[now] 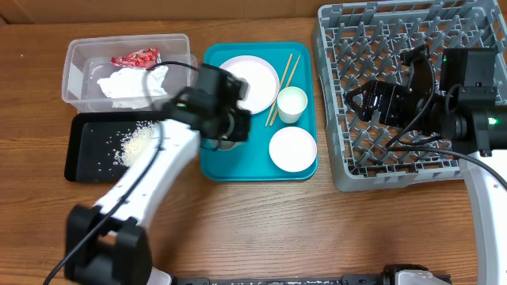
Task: Sort waste into correct bins and load items into the dishwasher
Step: 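Return the emptied bowl to the teal tray with the left gripper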
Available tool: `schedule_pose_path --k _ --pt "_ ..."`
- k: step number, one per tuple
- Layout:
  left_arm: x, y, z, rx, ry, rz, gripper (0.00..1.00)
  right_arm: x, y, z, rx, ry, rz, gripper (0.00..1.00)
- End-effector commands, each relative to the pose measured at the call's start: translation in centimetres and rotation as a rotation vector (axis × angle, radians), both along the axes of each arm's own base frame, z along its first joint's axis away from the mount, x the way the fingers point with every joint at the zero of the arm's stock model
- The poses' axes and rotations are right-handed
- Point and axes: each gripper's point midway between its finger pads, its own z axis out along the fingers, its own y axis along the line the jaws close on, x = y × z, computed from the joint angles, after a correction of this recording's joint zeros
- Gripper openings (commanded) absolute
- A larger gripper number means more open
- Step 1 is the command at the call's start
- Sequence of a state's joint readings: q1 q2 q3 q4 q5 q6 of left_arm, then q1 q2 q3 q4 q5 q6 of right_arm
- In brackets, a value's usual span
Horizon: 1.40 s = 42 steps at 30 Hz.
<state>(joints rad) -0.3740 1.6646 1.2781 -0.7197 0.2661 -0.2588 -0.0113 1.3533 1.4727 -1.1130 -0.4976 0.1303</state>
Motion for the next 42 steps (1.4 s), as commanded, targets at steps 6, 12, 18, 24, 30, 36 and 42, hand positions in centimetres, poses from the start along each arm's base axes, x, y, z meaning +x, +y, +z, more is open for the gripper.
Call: schedule_pose_path --k 6,12,18,24,30,36,42 --pt "-0.4 -0.2 -5.2 0.325 -0.021 -0.066 0.04 0.1 0.3 1.2 0.007 -0.034 0.009 1.00" --pt "-1.6 -1.2 -7.0 0.288 0.061 -0.107 0.07 0.1 0.3 1.2 0.007 -0.034 0.009 1.00" --pt "-2.2 -1.2 -7.2 0.284 0.086 -0.116 0.33 -0.1 0.3 1.1 0.007 -0.024 0.009 1.00" --pt "-2.3 -2.0 -6.1 0.263 0.081 -0.194 0.56 -0.1 0.3 1.1 0.007 -0.023 0.009 1.00" --pt "0.2 -4.5 0.3 0.229 -0.070 -0.370 0.72 -0.1 0.3 1.1 0.008 -0.023 0.009 1.00" --pt "1.5 -6.4 1.7 0.207 -0.177 -0.479 0.79 -0.1 0.3 1.1 0.008 -0.023 0.009 1.00" --pt "1.2 -8.1 -3.6 0.247 -0.106 -0.573 0.75 -0.1 0.3 1.1 0.008 -0.022 0.009 1.00"
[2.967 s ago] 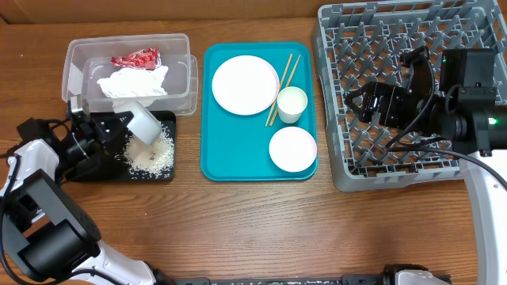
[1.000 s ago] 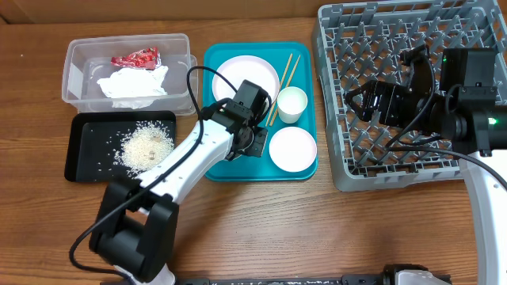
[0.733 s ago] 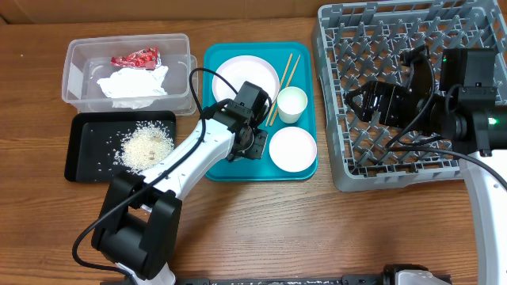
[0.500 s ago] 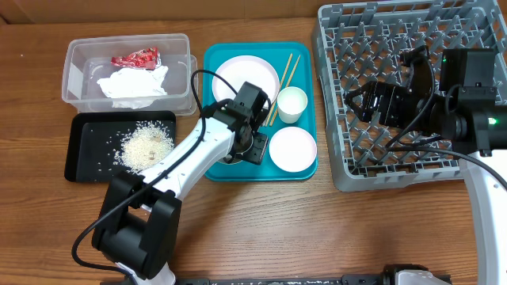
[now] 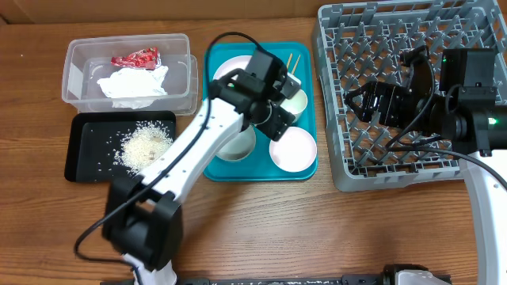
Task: Sort waste into correct bins and load items into the dishwasher
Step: 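Return the emptied bowl to the teal tray with the left gripper, then grasp the white cup with the left gripper and lift it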
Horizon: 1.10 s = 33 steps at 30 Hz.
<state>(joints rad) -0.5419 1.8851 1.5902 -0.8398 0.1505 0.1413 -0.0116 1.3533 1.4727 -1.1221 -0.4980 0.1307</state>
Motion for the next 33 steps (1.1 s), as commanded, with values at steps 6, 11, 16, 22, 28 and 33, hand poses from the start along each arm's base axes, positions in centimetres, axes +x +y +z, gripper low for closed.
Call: schedule_pose_path --k 6,11,16,22,28,33 --pt "-1.6 -1.7 -7.4 0.086 0.134 -0.105 0.70 -0.1 0.3 1.1 0.007 -0.024 0.009 1.00" --pt "-1.7 -1.6 -8.1 0.090 0.158 -0.080 0.52 -0.1 0.3 1.1 0.007 -0.025 0.009 1.00" --pt "-1.8 -1.5 -8.7 0.093 0.175 -0.060 0.49 -0.1 0.3 1.1 0.007 -0.025 0.009 1.00" --pt "-0.7 -1.4 -7.6 0.057 0.182 0.046 0.49 0.6 0.4 1.7 0.011 -0.064 0.012 1.00" --pt "3.6 -1.6 -0.7 -0.059 0.123 0.215 0.53 0.7 0.4 1.8 0.015 -0.073 0.016 1.00" --pt "4.7 -2.1 1.0 -0.103 0.092 0.252 0.56 0.6 0.4 1.7 0.015 -0.066 0.016 1.00"
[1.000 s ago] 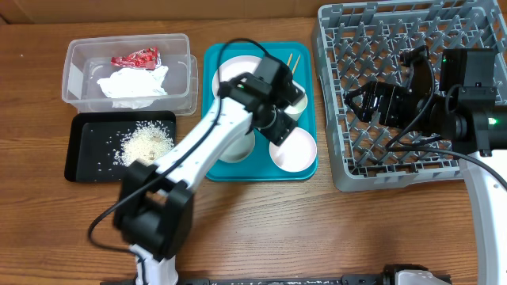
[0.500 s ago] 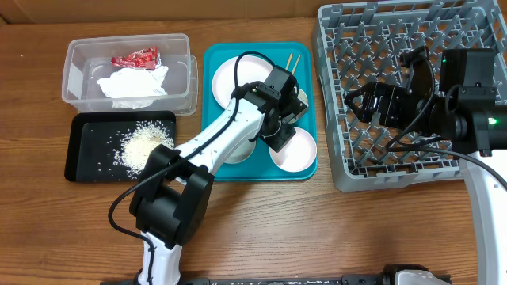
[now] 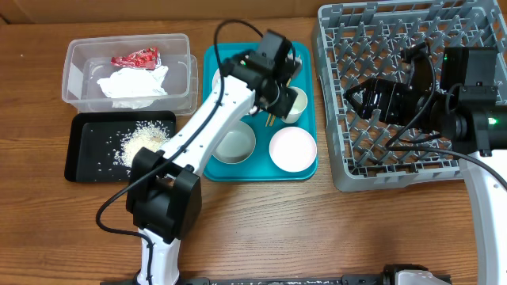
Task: Sort waste into correct bins and load items into the dishwasher
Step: 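Grasp the white cup with the left gripper and lift it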
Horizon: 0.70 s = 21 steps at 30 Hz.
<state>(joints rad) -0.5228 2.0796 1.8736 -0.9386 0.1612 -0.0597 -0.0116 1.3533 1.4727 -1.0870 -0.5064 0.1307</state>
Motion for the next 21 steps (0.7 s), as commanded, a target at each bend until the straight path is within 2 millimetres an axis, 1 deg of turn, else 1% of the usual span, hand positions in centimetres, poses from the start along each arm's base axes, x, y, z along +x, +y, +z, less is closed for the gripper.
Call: schedule_pose_path --k 1,8,10,11,14,18,21 --pt "0.4 -0.4 0.9 -0.046 0.010 0.069 0.56 0.0 0.3 1.2 0.008 -0.031 0.011 1.00" --pt "0.5 -0.4 0.9 -0.055 0.022 0.110 0.56 0.0 0.3 1.2 0.008 -0.031 0.011 1.00" --pt "0.8 0.1 0.8 -0.047 0.026 0.165 0.55 0.0 0.3 1.2 0.009 -0.031 0.011 1.00" --pt "1.0 0.5 0.8 -0.042 0.030 0.209 0.55 0.0 0.3 1.2 0.008 -0.031 0.011 1.00" --pt "1.4 1.0 0.8 -0.054 0.041 0.266 0.54 0.0 0.3 1.2 0.009 -0.031 0.011 1.00" --pt "2.4 1.5 0.8 -0.066 0.019 0.292 0.51 0.0 0.3 1.2 0.009 -0.031 0.011 1.00" --pt "3.2 1.1 0.4 -0.079 0.003 0.292 0.51 0.0 0.3 1.2 0.009 -0.030 0.011 1.00"
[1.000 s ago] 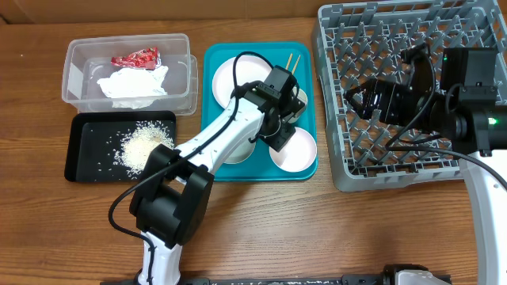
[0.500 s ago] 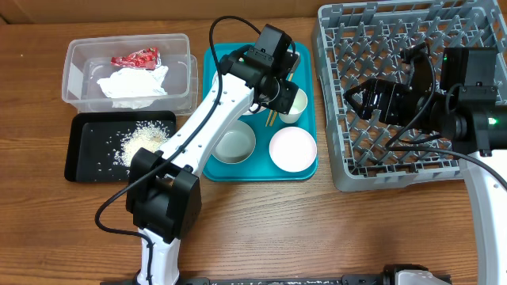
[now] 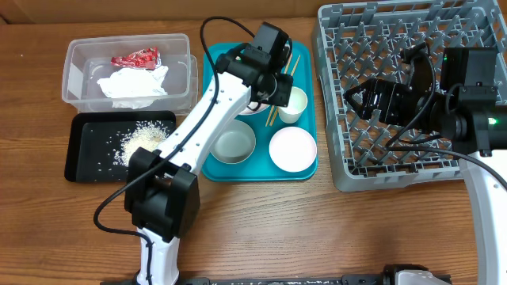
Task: Sort waste into correct bins and load items into the dishwasher
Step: 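Grasp the white cup with the left gripper and lift it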
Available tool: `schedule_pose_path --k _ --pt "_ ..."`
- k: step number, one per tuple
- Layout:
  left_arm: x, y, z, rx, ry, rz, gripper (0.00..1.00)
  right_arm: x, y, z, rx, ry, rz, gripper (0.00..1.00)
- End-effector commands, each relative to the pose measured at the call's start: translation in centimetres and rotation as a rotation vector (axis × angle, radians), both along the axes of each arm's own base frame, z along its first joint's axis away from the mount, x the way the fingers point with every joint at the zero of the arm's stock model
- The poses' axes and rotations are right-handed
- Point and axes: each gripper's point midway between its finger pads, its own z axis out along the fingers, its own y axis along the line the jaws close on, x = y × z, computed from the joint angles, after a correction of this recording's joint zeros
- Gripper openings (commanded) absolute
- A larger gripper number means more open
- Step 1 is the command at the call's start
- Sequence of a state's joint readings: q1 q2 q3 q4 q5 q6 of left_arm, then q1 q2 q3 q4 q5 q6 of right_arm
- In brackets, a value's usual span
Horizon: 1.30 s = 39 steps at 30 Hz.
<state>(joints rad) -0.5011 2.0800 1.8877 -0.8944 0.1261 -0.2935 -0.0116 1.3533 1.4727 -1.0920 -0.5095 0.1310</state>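
A teal tray (image 3: 307, 170) holds a white plate (image 3: 247, 107) largely hidden under my left arm, a pair of chopsticks (image 3: 292, 60), a white cup (image 3: 292, 104) and two white bowls (image 3: 235, 146) (image 3: 292, 148). My left gripper (image 3: 275, 82) hangs over the far part of the tray, above the plate's right edge and the chopsticks; its jaws are hidden by the wrist. The grey dishwasher rack (image 3: 341, 170) stands at the right. My right gripper (image 3: 355, 98) hovers over the rack's left half, open, with nothing in it.
A clear plastic bin (image 3: 178, 47) at the far left holds a red wrapper (image 3: 135, 58) and crumpled white tissue (image 3: 131, 83). In front of it a black tray (image 3: 79, 162) carries spilled rice (image 3: 142, 142). Bare wooden table runs along the near side.
My left gripper has shifted slightly toward the far side of the teal tray, still over the plate and chopsticks. The right arm and all dishes stay where they were.
My left gripper was at the teal tray's left edge with a bowl beneath it. Then that bowl sat on the tray's near left and the gripper was over the tray's middle. After that it was by the chopsticks and cup, where it remains. My right gripper stayed over the rack.
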Motion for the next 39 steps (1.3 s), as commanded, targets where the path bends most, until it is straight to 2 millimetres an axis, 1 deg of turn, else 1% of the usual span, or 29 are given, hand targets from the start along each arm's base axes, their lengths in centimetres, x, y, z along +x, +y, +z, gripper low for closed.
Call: schedule_pose_path --k 1,5,10,13,17,19,23,24,26,29,31,33,34,37,39 --pt "1.4 0.2 -0.9 -0.005 -0.008 0.047 0.50 0.1 0.3 1.2 0.006 -0.036 0.009 1.00" --pt "1.9 -0.1 -2.8 0.001 0.008 0.050 0.50 0.1 0.3 1.2 0.006 -0.033 0.009 1.00" --pt "1.6 -1.3 -5.6 -0.035 0.076 0.024 0.49 0.1 0.3 1.2 0.006 -0.033 0.009 1.00" --pt "1.6 -1.4 -6.4 -0.031 0.089 0.024 0.39 0.1 0.3 1.2 0.006 -0.032 0.009 1.00" --pt "1.6 -1.4 -6.5 -0.030 0.090 0.024 0.22 0.1 0.2 1.2 0.003 -0.033 0.007 1.00" --pt "1.4 -1.4 -6.6 -0.025 0.096 0.022 0.20 0.2 0.1 1.1 -0.004 -0.033 0.002 1.00" --pt "1.1 -1.3 -7.9 -0.004 0.121 0.022 0.18 0.2 0.0 1.1 -0.010 -0.033 -0.002 1.00" --pt "1.0 -1.3 -8.2 -0.002 0.127 0.022 0.16 0.2 0.0 1.1 -0.010 -0.033 -0.002 1.00" --pt "0.9 -1.3 -8.9 0.005 0.144 0.022 0.06 0.2 0.0 1.0 -0.010 -0.032 -0.002 1.00" --pt "0.8 -1.1 -9.1 0.009 0.151 0.024 0.04 0.2 0.0 1.0 -0.009 -0.031 -0.003 1.00" --pt "1.1 -1.0 -8.6 0.002 0.141 0.030 0.04 0.2 0.0 1.0 -0.010 -0.032 -0.002 1.00" --pt "1.6 -0.4 -7.5 -0.018 0.134 0.059 0.04 0.2 0.0 1.0 -0.009 -0.032 -0.002 1.00" --pt "2.0 -0.1 -6.5 -0.046 0.133 0.067 0.04 0.2 0.0 1.0 -0.009 -0.032 -0.002 1.00" --pt "2.7 0.7 -2.6 -0.176 0.151 0.063 0.04 0.3 0.0 1.2 -0.007 -0.039 -0.002 1.00" --pt "2.7 1.0 0.8 -0.318 0.179 0.024 0.04 0.4 0.3 1.4 0.006 -0.050 0.007 1.00"
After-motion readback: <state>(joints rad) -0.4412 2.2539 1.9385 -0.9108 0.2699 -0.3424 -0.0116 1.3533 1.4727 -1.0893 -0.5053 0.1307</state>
